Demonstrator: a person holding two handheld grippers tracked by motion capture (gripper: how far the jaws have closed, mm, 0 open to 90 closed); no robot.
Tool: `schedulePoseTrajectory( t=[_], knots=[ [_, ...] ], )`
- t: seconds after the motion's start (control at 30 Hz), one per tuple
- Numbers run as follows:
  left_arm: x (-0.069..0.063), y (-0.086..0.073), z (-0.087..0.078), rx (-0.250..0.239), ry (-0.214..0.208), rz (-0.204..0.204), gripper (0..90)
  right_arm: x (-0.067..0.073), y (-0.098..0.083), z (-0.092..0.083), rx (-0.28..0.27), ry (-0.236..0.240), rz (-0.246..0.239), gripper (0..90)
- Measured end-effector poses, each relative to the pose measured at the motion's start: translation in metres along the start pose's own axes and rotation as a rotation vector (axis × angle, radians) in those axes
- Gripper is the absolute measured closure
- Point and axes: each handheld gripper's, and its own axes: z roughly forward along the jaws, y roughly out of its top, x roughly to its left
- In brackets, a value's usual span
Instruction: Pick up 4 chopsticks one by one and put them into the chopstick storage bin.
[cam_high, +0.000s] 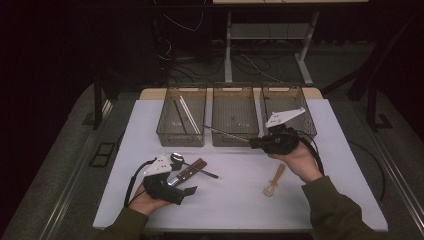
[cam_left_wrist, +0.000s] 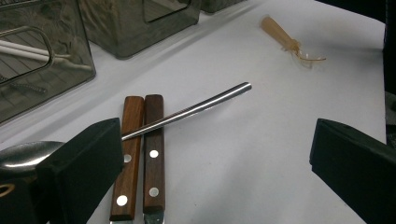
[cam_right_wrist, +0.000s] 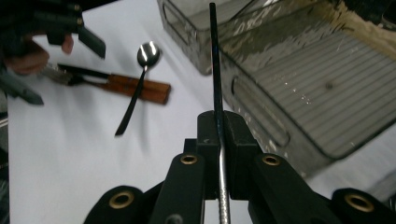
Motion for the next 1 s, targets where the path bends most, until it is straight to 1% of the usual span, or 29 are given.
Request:
schedulePoseTrajectory(
  t=[0.13,0.37,0.63,0.73,0.77,0.83,1.0],
  knots=[
    [0.0,0.0,0.0,0.001,0.004,-0.004,1.9,-0.002,0.015,0.008,-0.005,-0.009,0.011,86.4],
    [0.0,0.0,0.0,0.002,0.011,-0.003,2.9,-0.006,0.039,0.025,0.009,-0.03,0.029,86.3],
    [0.0,0.0,-0.001,0.004,0.008,-0.002,3.0,-0.012,0.063,0.046,0.025,-0.057,0.044,86.3],
    [0.0,0.0,0.0,0.0,0.005,-0.007,3.0,-0.014,0.071,0.055,0.029,-0.069,0.048,86.3],
    [0.0,0.0,0.0,-0.001,0.005,-0.003,3.0,-0.014,0.074,0.058,0.033,-0.071,0.058,86.3],
    [0.0,0.0,0.0,-0.008,0.003,-0.01,3.1,-0.014,0.081,0.066,0.04,-0.079,0.063,86.3],
    [0.0,0.0,0.0,-0.012,-0.002,-0.009,3.1,-0.014,0.095,0.088,0.061,-0.092,0.065,86.3]
  ],
)
